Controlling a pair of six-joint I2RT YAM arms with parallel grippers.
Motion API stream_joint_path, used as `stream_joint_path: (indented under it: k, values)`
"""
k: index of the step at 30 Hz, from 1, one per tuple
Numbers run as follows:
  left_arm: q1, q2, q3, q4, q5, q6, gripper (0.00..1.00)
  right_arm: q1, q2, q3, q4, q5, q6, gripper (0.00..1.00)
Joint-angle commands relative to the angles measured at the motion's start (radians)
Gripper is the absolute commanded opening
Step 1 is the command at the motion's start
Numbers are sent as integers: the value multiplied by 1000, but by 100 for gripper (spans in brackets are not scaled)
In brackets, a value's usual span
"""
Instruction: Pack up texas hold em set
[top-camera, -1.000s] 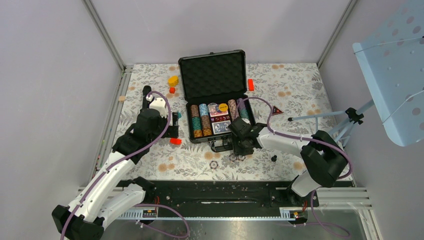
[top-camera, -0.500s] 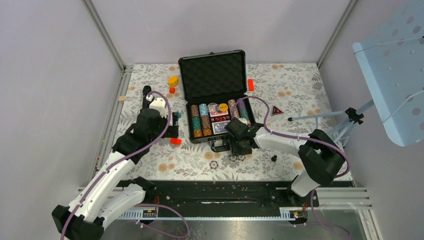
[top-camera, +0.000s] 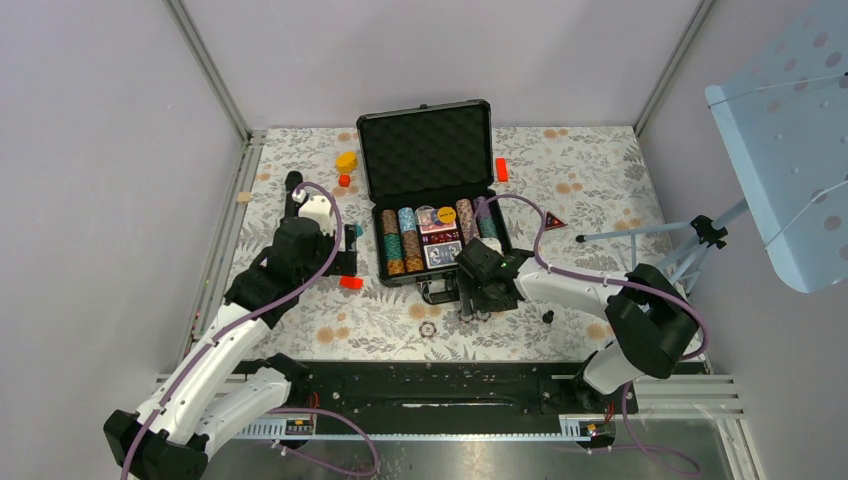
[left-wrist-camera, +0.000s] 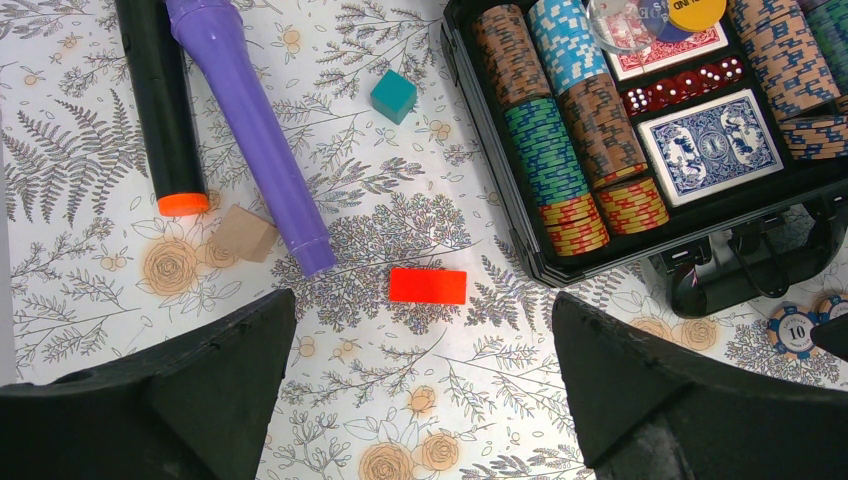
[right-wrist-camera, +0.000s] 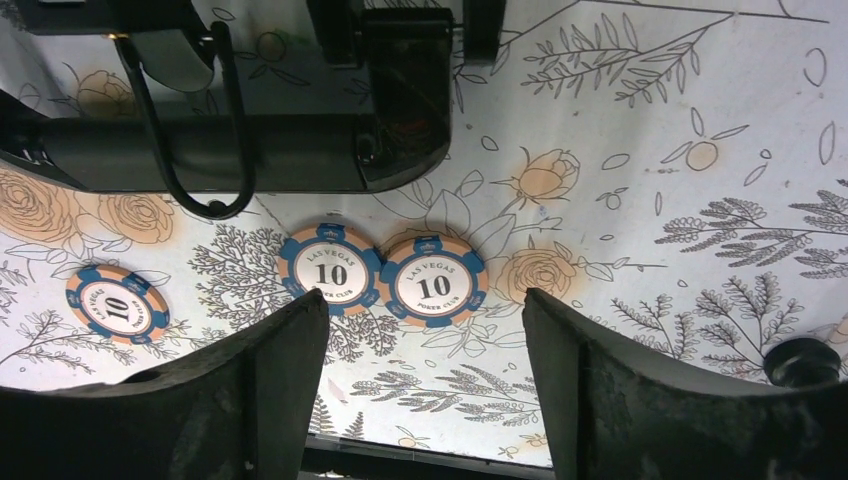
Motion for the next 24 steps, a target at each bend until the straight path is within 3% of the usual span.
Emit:
stream_joint_path:
  k: [1, 24]
  values:
    - [5, 2, -9, 44, 18, 1, 99, -8, 16, 11, 23, -33, -10, 79]
    - [4, -1, -9, 45, 19, 2, 99, 6, 59, 56, 31, -93, 15, 83]
